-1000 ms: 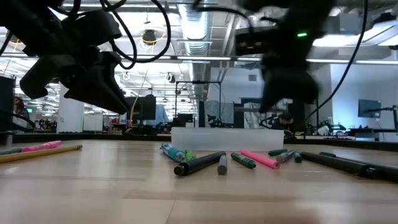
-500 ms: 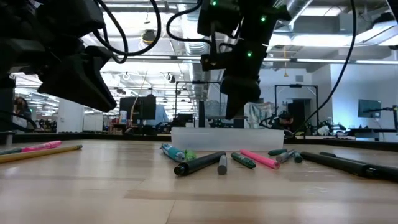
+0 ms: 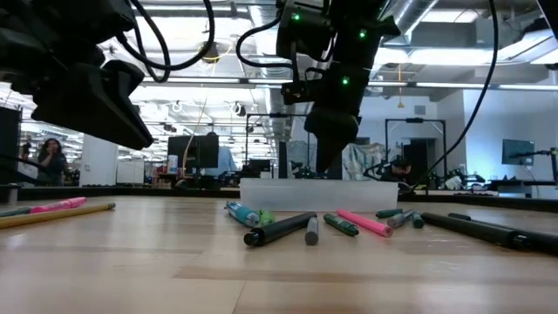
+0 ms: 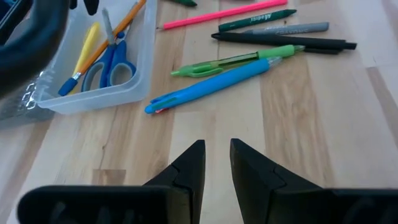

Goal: Pick & place school supplies into a supply box
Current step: Put the yellow pencil into the supply box

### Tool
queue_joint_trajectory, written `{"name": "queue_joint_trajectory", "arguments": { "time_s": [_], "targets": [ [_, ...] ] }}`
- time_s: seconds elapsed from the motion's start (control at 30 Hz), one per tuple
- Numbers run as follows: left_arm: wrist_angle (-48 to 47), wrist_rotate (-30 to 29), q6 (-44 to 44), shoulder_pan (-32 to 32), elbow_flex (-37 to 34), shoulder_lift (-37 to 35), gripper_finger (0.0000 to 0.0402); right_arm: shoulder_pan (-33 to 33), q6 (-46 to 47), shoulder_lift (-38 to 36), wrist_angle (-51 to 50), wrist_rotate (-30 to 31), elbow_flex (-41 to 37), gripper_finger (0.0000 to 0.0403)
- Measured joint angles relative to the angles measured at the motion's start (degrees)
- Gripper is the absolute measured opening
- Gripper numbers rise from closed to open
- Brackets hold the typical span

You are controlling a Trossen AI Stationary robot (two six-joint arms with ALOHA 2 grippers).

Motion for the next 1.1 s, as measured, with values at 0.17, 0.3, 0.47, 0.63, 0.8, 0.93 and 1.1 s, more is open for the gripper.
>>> {"name": "queue_joint_trajectory", "arguments": {
  "time_s": [0.17,0.3,0.47,0.63,0.8,0.93,1.1],
  "targets": [
    [-0.02,-0.06,-0.25,-1.12,0.0,0.0,0.0071,2.56,-2.45,-0.85,2.12,2.54,-0.02,0.0143],
    [-0.08,-0.09,0.26,-1.33,0.0,0.0,0.0071,7.32,-7.59,-3.23,5.53,3.9,-0.13,0.0147],
    [-0.13,-0.08,1.13,-1.33,0.0,0.0,0.0071,11.7,-10.94,-10.04,7.39,3.32,-1.48,0.0134],
    [1.03,0.12,2.19,-1.33,0.0,0.0,0.0071,13.3,-10.51,-22.1,10.51,-5.17,-7.13,0.0117],
    [1.18,0.33,3.4,-1.31,0.0,0.0,0.0071,15.37,-10.58,-36.15,20.1,-10.97,-17.07,0.0109],
    [0.92,1.07,3.47,-1.37,0.0,0.0,0.0071,18.78,-13.51,-46.41,31.61,-11.04,-27.67,0.0108],
    [1.08,3.98,-0.6,-2.85,-0.4,0.22,0.0071,23.72,-19.47,-53.75,52.43,-11.02,-39.69,0.0108]
  ]
}}
